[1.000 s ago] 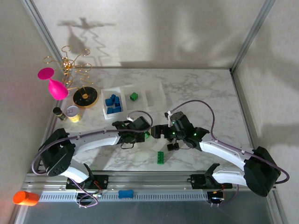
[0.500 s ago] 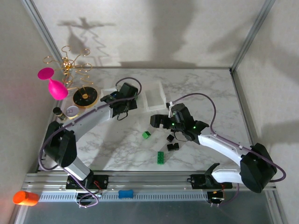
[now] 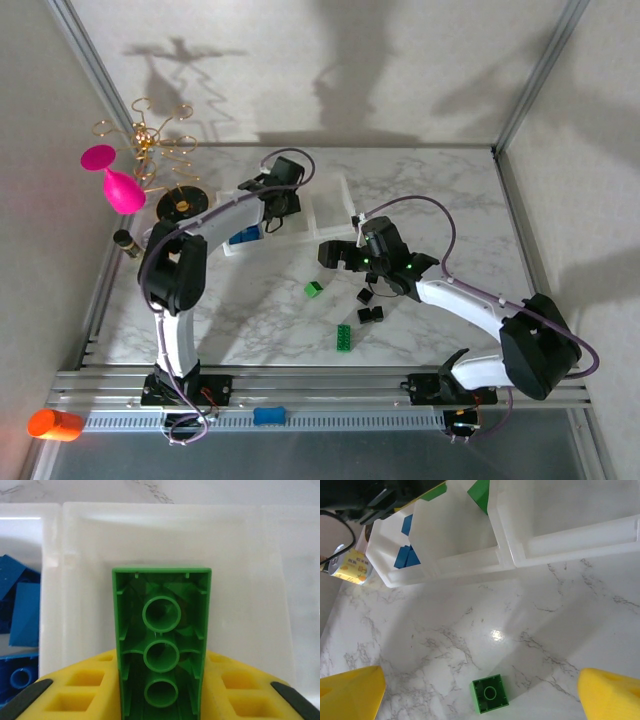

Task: Sort the legos into containers by color
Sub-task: Place the lego in the container.

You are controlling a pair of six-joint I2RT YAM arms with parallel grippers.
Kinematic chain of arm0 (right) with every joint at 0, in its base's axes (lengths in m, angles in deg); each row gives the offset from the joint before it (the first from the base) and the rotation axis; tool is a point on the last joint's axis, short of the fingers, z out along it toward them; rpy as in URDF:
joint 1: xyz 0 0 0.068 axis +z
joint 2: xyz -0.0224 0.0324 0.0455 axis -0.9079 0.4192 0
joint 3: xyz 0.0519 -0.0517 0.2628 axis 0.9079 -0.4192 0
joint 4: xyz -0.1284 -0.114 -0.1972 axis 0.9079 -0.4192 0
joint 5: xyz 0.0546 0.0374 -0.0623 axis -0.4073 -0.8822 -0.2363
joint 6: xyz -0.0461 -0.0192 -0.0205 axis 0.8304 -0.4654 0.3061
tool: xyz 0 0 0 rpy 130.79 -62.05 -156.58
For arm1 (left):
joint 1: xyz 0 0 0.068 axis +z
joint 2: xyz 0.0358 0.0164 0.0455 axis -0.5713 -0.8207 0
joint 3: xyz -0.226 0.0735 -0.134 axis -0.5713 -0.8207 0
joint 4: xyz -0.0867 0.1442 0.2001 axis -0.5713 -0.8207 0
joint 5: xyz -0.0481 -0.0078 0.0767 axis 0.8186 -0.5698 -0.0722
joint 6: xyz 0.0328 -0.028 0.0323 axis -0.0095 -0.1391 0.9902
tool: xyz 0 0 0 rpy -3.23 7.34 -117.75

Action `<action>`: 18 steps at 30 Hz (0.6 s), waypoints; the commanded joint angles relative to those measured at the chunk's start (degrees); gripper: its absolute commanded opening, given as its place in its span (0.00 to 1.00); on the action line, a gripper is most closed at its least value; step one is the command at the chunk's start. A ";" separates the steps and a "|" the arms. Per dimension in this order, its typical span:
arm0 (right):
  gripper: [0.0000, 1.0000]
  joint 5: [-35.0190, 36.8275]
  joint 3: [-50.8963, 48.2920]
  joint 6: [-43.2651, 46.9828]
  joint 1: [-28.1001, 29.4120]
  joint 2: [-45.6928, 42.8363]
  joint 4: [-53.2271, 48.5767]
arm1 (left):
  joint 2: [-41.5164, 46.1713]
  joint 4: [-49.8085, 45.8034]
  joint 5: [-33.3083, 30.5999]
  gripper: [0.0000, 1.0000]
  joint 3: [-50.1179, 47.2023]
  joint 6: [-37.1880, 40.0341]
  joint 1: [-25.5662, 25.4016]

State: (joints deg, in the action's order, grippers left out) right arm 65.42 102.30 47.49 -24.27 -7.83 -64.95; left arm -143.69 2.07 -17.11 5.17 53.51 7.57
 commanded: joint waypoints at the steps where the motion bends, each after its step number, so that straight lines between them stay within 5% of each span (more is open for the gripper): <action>1: 0.99 -0.85 1.57 -0.02 -0.52 0.57 1.05 | -2.22 -1.18 -2.26 0.27 2.12 1.38 0.46; 18: 0.99 -0.72 1.74 1.69 -2.42 -1.74 -0.25 | -0.98 -3.14 -3.94 0.44 3.90 2.67 0.72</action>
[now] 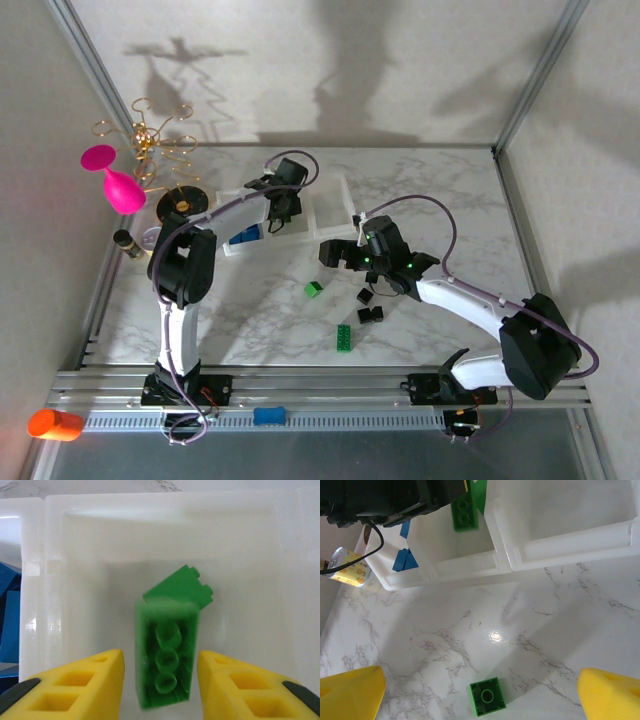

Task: Sort the legos into containers by color
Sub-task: Place the lego in the container, then pick up the lego from the center of the table.

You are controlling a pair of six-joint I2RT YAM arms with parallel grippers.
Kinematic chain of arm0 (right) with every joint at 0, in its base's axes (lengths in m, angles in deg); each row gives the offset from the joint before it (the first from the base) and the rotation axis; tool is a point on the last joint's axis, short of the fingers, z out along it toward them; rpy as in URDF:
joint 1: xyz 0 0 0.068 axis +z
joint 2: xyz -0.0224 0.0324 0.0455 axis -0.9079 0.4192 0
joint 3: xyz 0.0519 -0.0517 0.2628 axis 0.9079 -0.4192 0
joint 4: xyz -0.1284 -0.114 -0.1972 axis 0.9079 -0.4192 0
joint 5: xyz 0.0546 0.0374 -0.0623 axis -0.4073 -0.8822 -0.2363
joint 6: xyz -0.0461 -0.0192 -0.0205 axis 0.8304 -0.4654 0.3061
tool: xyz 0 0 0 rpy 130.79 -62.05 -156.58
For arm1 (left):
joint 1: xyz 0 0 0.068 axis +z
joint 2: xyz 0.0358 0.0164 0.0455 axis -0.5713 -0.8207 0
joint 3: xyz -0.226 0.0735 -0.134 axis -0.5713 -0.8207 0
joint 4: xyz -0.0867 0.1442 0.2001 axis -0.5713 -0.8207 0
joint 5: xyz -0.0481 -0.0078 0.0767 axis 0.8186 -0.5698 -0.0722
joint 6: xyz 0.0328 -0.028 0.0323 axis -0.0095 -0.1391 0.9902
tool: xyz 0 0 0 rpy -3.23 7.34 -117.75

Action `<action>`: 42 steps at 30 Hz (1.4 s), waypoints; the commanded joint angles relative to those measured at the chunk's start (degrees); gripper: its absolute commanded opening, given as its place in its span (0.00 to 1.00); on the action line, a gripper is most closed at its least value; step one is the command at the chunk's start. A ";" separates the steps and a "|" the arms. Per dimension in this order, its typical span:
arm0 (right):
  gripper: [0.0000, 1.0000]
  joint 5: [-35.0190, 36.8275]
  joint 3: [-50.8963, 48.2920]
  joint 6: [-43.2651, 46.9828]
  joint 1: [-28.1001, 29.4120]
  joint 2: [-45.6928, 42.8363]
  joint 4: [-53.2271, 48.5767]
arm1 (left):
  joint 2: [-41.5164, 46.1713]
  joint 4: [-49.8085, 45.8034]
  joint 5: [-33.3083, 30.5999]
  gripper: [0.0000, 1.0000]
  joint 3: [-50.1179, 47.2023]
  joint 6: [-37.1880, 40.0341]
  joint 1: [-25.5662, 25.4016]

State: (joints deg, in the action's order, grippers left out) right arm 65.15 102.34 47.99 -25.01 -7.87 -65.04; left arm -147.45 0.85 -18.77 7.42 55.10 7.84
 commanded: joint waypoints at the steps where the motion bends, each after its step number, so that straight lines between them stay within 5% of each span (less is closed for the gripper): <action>1: 0.99 -0.43 1.74 1.28 -1.86 -1.80 -0.19 | 2.96 -1.99 -2.58 0.45 1.76 1.07 0.51; 12: 0.99 -1.99 -0.17 1.51 -4.51 -4.68 -2.70 | 14.15 -0.60 2.91 0.45 -6.91 1.49 -1.87; 29: 0.99 -5.22 -8.31 1.46 -5.64 -10.47 -9.84 | 29.89 5.43 10.76 0.52 -33.85 6.88 -16.08; 42: 0.99 -4.58 -9.67 0.14 -6.89 -11.91 -10.18 | 24.91 11.33 9.35 0.57 -36.60 9.33 -24.00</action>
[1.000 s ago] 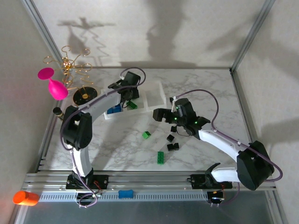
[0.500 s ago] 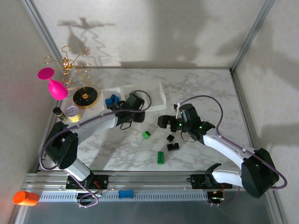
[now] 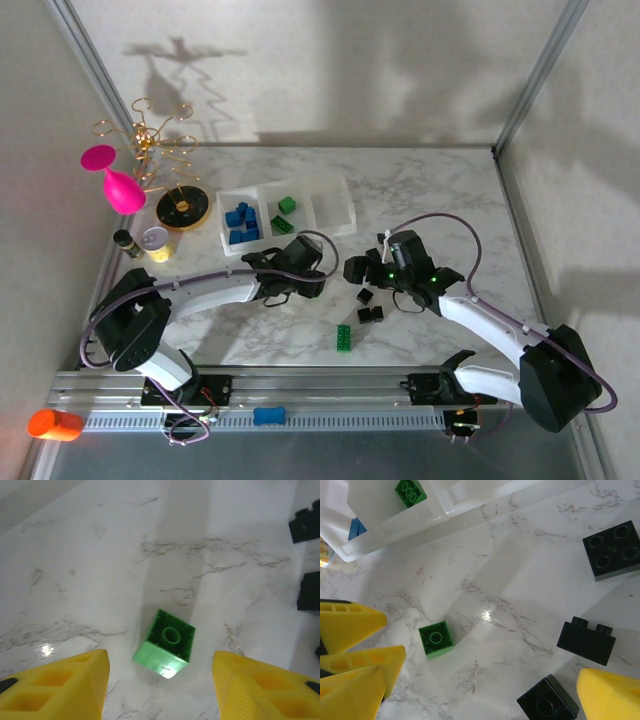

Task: Sort the legos into containers by color
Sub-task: Pick up the lego from the center of the table.

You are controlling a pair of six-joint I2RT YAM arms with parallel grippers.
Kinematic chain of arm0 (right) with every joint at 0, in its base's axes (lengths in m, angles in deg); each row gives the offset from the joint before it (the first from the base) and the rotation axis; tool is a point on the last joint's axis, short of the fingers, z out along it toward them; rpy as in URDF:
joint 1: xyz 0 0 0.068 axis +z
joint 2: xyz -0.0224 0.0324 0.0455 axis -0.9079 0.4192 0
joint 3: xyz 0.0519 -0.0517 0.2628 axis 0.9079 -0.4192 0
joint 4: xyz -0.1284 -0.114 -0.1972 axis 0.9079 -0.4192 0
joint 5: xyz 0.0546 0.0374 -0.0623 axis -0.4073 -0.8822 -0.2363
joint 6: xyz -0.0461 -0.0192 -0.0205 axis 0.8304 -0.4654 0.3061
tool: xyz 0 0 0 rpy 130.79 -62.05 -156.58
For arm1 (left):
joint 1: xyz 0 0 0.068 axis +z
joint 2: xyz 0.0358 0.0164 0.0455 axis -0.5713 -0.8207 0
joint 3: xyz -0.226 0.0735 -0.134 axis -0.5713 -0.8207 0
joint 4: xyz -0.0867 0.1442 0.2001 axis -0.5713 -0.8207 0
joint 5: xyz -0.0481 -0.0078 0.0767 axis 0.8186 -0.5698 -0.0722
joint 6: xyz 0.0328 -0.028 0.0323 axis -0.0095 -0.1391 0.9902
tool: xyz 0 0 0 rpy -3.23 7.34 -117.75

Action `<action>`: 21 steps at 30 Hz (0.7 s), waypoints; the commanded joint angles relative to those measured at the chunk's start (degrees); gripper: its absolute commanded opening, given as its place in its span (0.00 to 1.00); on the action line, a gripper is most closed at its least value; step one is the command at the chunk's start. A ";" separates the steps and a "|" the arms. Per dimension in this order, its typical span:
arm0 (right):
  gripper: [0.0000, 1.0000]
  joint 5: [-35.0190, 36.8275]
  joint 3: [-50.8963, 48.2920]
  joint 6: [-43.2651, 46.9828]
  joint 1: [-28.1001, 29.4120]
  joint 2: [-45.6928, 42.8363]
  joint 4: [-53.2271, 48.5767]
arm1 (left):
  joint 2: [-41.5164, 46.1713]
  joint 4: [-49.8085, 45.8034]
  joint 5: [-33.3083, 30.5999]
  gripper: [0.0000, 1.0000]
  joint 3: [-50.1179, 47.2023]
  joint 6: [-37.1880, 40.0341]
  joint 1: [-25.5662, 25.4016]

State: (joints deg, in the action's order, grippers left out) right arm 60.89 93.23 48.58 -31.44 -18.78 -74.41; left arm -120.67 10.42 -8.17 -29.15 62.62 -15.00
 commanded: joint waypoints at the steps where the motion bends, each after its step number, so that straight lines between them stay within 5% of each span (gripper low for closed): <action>1: 0.99 -0.32 -0.59 -0.45 -0.54 -1.03 -0.82 | -2.35 1.96 -1.30 0.57 -0.03 1.82 -1.45; 21: 0.99 -0.77 -1.31 -0.62 -1.24 -0.63 0.63 | -9.52 3.11 -3.73 0.45 1.01 0.85 -1.75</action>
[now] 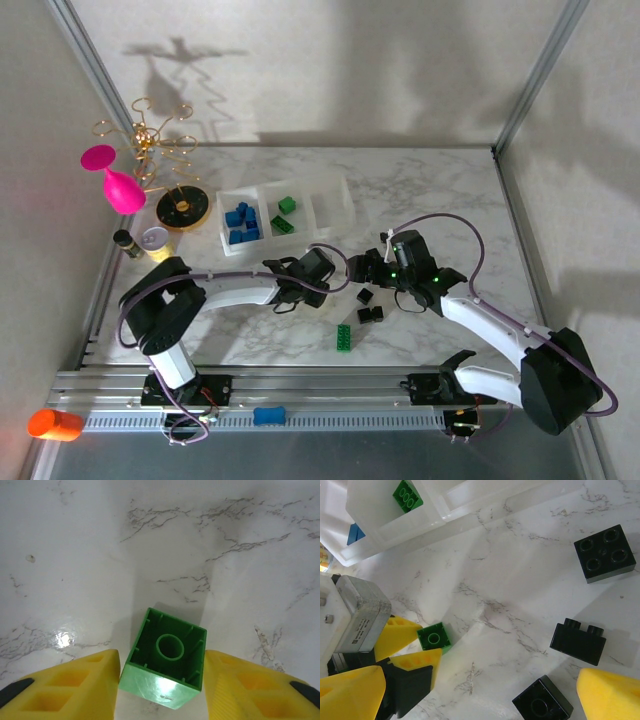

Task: Sort the legos into containers by color
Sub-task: Pick up the lego from the center of the table.

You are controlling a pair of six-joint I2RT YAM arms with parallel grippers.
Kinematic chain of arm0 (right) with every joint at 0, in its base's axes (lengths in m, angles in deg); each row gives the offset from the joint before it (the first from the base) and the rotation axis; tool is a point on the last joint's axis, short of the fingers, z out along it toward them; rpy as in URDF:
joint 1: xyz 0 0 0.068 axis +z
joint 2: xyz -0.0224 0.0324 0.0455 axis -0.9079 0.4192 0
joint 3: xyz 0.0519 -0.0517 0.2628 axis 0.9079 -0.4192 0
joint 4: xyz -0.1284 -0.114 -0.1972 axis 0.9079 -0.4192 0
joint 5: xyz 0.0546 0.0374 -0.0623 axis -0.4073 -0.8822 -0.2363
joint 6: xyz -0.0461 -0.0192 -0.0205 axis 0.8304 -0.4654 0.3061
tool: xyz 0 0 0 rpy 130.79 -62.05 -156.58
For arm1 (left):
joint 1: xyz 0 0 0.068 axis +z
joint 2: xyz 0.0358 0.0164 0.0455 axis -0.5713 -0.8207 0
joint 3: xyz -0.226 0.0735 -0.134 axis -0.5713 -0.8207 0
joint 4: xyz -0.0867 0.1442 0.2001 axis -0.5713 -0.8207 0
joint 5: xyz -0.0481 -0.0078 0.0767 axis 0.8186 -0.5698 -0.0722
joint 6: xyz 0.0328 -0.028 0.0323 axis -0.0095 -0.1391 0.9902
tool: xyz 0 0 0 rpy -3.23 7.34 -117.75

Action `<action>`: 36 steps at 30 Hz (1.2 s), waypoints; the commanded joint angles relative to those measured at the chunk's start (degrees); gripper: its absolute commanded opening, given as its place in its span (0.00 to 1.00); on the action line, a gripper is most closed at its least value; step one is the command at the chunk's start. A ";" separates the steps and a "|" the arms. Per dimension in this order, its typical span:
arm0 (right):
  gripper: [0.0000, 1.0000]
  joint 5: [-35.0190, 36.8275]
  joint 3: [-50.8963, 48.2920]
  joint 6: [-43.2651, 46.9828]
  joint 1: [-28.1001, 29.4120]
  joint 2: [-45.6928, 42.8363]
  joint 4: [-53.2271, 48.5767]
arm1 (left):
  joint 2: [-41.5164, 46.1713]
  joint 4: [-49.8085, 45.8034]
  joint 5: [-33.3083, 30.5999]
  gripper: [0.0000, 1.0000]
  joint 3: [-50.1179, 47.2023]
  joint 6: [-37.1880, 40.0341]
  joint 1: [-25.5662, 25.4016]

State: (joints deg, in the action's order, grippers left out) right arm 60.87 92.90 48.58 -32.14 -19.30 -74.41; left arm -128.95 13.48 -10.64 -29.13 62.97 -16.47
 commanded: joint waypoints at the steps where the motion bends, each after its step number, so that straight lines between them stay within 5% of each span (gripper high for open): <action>1: 0.99 -0.83 -1.03 -0.63 -0.56 -0.11 0.75 | -1.36 0.00 -1.47 0.44 1.00 0.42 -0.28; 7: 0.99 -0.93 -1.06 -0.63 -0.74 0.18 1.11 | -0.94 -0.52 -2.47 0.36 0.82 0.07 -0.28; 20: 0.99 -2.19 0.83 0.47 -0.91 -1.54 3.27 | 7.27 -1.66 -5.37 0.36 1.43 -0.86 1.01; 27: 0.99 -2.96 2.04 0.88 -0.91 -1.44 6.93 | 10.37 -3.85 -6.41 0.36 6.08 -2.41 7.52; 36: 0.99 -3.41 4.63 -1.92 -0.80 2.45 13.17 | 3.10 -1.08 -9.11 0.34 17.16 -5.16 17.67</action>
State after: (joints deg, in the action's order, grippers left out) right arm 58.05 95.70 47.90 -32.70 -17.55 -64.64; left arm -122.77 11.97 -17.65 -14.46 60.08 -0.97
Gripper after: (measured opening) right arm 0.986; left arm 0.348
